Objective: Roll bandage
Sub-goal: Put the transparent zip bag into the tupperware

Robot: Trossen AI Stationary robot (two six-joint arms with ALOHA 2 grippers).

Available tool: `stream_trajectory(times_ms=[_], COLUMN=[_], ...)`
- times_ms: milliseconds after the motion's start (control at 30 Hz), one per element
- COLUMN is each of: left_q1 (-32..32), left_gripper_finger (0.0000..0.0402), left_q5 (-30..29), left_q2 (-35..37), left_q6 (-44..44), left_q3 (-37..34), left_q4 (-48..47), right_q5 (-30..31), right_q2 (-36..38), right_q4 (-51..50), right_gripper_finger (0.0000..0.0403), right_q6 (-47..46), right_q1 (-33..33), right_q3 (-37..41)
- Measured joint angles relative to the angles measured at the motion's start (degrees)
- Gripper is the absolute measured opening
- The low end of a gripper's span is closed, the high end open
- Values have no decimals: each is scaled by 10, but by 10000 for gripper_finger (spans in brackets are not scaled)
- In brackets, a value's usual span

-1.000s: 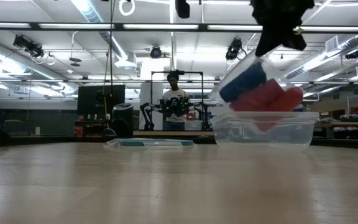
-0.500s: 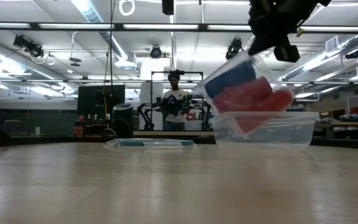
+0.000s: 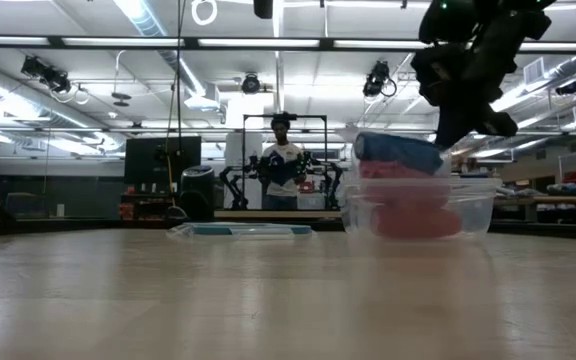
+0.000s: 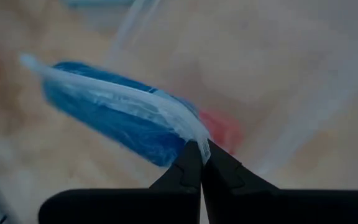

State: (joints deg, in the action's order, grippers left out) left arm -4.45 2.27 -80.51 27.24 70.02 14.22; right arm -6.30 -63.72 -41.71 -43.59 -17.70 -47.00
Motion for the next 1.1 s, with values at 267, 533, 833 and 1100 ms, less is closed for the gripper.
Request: stream_trajectory(times_ms=[267,533,833,1100], left_q1=[0,0,0,1], left_gripper_finger=[80,80,80,80], left_q5=[4,4,4,4], left_q2=[0,0,0,0], left_q6=[3,4,5,15], left_q3=[0,0,0,0], left_q4=[0,0,0,0], right_q5=[68,58,35,33], right_q2=[0,0,0,13], right_q4=[-5,-20,-84,-147], right_gripper_finger=[0,18,112,142], right_q6=[-13,87,110,160], right_q1=[-25,-48,-90,-73], right_q3=[0,0,-10,-112])
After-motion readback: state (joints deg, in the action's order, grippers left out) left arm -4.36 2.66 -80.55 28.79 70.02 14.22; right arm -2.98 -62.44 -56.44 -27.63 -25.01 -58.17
